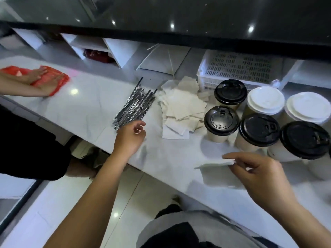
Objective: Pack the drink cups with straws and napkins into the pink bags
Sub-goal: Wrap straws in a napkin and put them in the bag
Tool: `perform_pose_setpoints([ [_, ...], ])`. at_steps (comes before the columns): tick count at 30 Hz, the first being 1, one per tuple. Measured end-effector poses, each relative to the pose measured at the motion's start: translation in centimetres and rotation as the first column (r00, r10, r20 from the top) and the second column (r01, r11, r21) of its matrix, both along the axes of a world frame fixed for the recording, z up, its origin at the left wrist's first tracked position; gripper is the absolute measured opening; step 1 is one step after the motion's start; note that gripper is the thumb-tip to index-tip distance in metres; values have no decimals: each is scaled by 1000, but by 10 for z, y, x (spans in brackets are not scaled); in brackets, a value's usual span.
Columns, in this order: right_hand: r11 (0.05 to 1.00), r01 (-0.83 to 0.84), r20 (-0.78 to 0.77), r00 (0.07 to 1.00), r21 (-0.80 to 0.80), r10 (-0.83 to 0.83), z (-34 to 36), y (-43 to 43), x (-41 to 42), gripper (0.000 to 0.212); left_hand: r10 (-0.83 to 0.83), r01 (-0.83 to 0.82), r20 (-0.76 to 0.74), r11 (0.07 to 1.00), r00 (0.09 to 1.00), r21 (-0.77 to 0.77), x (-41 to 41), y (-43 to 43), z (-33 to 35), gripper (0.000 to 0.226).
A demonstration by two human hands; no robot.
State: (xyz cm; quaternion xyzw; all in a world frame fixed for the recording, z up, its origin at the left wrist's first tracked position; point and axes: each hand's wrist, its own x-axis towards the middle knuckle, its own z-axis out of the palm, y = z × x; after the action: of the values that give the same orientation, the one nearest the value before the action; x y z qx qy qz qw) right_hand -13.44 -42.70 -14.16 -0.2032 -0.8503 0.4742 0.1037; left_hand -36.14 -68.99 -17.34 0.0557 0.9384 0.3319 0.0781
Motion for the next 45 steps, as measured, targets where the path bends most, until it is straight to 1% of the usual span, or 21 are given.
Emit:
perform_pose_setpoints([
  [2,994,94,46,995,-50,-92,-2,-6,-4,28,-109,98,-62,982,992,-161,-28,3,-11,28],
  [3,982,136,80,989,-134,-126,-2,-10,-7,28,-149,124,-105,969,983,-213,-41,5,-14,31],
  [5,907,212,131,976,-364,-175,1,-26,-12,26,-215,156,-177,943,961,-295,-69,9,-15,36],
  [7,794,291,168,957,-533,-238,5,-45,-16,25,-277,193,-152,889,949,-414,-94,10,-14,42],
  [8,743,331,190,943,-582,-272,5,-54,-18,21,-304,223,-110,861,946,-458,-103,10,-15,45],
  [10,668,408,235,911,-622,-338,3,-70,-21,14,-346,286,-35,823,937,-490,-116,10,-19,50],
  [13,580,493,273,862,-648,-427,0,-93,-25,15,-385,322,-47,828,922,-459,-128,7,-26,55],
  [16,522,529,275,828,-669,-488,-3,-112,-28,15,-399,343,-60,848,915,-405,-137,1,-30,55],
  [19,465,554,278,797,-690,-537,-5,-128,-31,17,-397,356,-49,866,917,-350,-142,-1,-27,64],
  [22,428,567,283,776,-703,-563,-5,-141,-37,20,-383,353,-68,895,921,-272,-145,-5,-19,65],
  [25,419,554,268,778,-720,-568,-4,-149,-42,22,-370,347,-82,914,925,-208,-145,-10,-12,53],
  [27,412,545,256,777,-730,-575,-4,-153,-47,23,-369,353,-65,918,927,-184,-146,-14,-10,47],
  [32,418,537,240,779,-733,-579,-4,-160,-53,24,-373,371,-3,923,928,-105,-147,-26,-6,42],
  [35,410,553,242,763,-726,-600,-6,-159,-53,24,-383,384,36,922,923,-54,-145,-29,-2,41],
  [38,401,557,240,753,-727,-612,-4,-157,-54,24,-400,401,44,916,915,-24,-142,-27,-1,43],
  [41,406,559,230,750,-723,-621,-3,-152,-53,24,-414,411,74,910,907,45,-138,-19,-3,38],
  [45,412,555,220,749,-723,-625,-2,-146,-54,23,-455,456,78,890,887,13,-137,-12,-6,24],
])
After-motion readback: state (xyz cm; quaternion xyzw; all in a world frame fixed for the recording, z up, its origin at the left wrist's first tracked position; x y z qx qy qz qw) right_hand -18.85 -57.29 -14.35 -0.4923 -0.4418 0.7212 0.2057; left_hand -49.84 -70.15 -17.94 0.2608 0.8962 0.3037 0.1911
